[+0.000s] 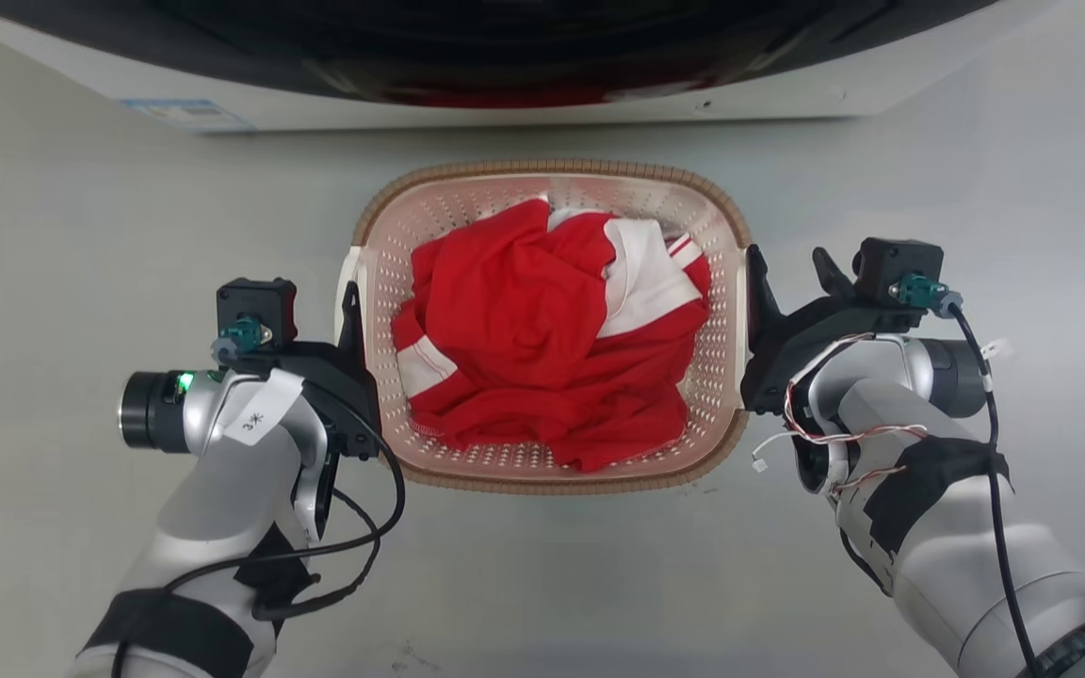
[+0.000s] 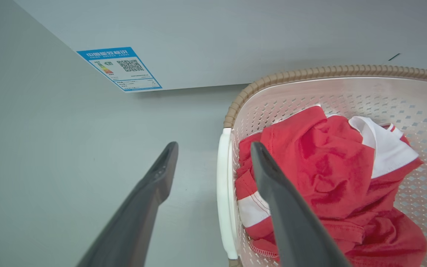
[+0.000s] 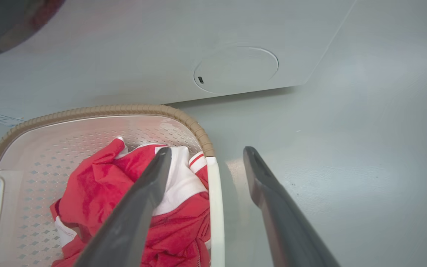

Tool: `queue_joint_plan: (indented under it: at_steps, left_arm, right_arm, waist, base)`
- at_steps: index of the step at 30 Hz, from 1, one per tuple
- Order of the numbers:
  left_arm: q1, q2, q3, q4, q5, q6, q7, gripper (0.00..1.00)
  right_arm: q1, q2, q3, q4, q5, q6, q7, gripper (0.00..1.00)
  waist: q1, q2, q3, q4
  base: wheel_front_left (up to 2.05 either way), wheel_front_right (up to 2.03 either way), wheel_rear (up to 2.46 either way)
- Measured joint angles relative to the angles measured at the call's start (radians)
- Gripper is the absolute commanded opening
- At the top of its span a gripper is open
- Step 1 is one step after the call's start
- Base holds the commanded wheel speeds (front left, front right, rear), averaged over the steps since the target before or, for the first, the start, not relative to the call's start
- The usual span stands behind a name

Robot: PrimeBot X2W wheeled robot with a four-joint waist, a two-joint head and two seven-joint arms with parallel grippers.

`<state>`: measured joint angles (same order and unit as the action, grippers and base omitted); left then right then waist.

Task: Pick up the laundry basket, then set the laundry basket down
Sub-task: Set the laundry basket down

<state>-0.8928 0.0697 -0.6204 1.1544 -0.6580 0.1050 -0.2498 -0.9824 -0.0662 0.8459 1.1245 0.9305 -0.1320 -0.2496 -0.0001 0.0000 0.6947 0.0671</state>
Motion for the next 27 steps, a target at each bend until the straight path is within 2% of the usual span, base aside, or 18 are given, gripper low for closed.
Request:
queue_joint_plan:
  at_steps: [10, 27]
  left_arm:
    - [0.096, 0.008, 0.037, -0.064, 0.001, -0.001, 0.0, 1.0]
    - [0.356, 0.037, 0.102, -0.289, 0.073, 0.001, 0.0, 1.0]
  right_arm:
    - [0.079, 0.0, -0.04, -0.053, -0.046, 0.0, 0.0, 1.0]
    - [0.32, 0.001, -0.212, -0.217, -0.151, 0.0, 0.0, 1.0]
  waist:
    - [-0.0001, -0.0001, -0.134, -0.012]
    - [-0.0002, -0.0001, -0.394, -0.027]
  base:
    - [0.0, 0.0, 0.0]
    - [0.0, 0.0, 0.0]
